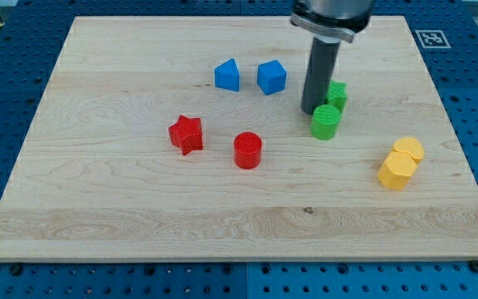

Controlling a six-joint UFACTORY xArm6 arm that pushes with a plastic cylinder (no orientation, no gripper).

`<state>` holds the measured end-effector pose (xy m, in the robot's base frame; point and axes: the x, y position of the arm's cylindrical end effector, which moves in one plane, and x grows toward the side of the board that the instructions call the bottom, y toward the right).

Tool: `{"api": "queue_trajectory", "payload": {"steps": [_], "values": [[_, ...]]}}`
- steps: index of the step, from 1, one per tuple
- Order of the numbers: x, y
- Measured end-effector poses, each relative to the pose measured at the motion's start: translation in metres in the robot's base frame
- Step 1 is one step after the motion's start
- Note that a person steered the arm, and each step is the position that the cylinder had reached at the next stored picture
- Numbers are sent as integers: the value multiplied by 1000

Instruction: Separate the green blocks from the blue blocks

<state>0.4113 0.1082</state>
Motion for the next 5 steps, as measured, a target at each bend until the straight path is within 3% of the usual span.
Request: {"api": "queue_trajectory", "payload": {"steps": [3,5], "values": [[8,-20],[46,7]]}}
